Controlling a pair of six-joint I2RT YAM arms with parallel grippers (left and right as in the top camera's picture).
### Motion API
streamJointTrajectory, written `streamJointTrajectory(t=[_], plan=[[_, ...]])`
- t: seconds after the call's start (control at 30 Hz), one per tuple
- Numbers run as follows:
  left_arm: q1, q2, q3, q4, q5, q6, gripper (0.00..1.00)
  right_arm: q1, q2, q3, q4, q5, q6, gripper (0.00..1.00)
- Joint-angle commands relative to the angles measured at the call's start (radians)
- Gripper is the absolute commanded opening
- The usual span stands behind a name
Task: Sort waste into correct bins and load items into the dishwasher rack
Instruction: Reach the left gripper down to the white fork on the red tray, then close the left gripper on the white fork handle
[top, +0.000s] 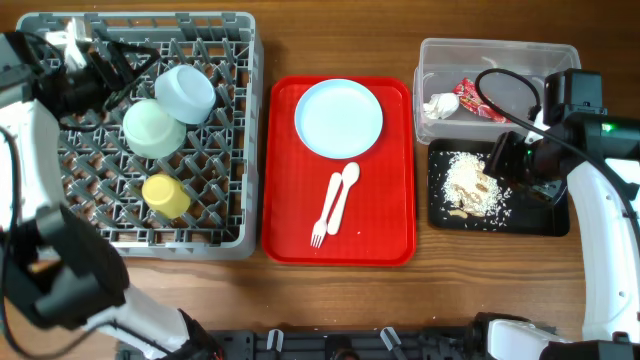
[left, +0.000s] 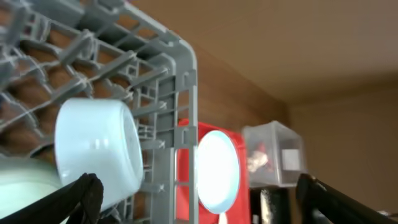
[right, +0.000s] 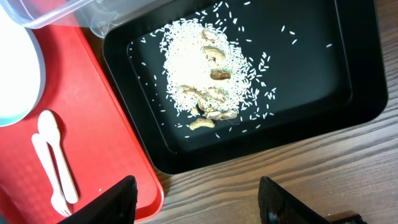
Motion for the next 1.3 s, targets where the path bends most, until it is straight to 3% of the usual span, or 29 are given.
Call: streamJointTrajectory(t=[0.0, 0.1, 0.23, 0.5, 0.63, 0.77, 0.87, 0.97, 1.1, 1.27], plan=[[-0.132, -0.146, 0.0, -0.122, -0.285, 0.006, 1.0, -0.004, -0.007, 0.019, -0.001, 0.021, 0.011, 0.63], [-0.31, -0.196, 0.0, -0.24, -0.477, 0.003, 1.0, -0.004, -0.007, 0.019, -0.004, 0.06, 0.011, 0.64], [-0.62, -0.173, 0.0, -0.407, -0.8, -0.188, 1.0, -0.004, -0.007, 0.019, 0.001, 0.069, 0.011, 0.68], [-0.983, -0.086, -0.077, -0.509, -0.914, -0.322, 1.0, -0.004, -0.007, 0.019, 0.005, 0.069, -0.008, 0.69], [-1.073, -0.075, -0.218, -0.446, -0.943, -0.388, 1.0, -0.004, -0.007, 0.019, 0.005, 0.069, -0.008, 0.69], [-1.152, -0.075, -0.38, -0.279, -0.958, -0.383, 0.99, -0.004, -0.007, 0.019, -0.001, 0.064, -0.007, 0.69], [-1.19, -0.075, -0.49, -0.165, -0.996, -0.362, 0.93, -0.004, -0.007, 0.019, -0.01, 0.064, -0.006, 0.69], [-1.191, -0.075, -0.522, -0.128, -0.996, -0.344, 0.88, -0.004, -0.007, 0.019, -0.013, 0.064, -0.006, 0.68], [-1.191, -0.075, -0.526, -0.115, -0.981, -0.254, 0.88, -0.004, -0.007, 0.019, -0.016, 0.065, -0.006, 0.68], [-1.191, -0.073, -0.526, -0.115, -0.996, -0.255, 0.88, -0.004, -0.007, 0.019, -0.017, 0.064, -0.006, 0.68]])
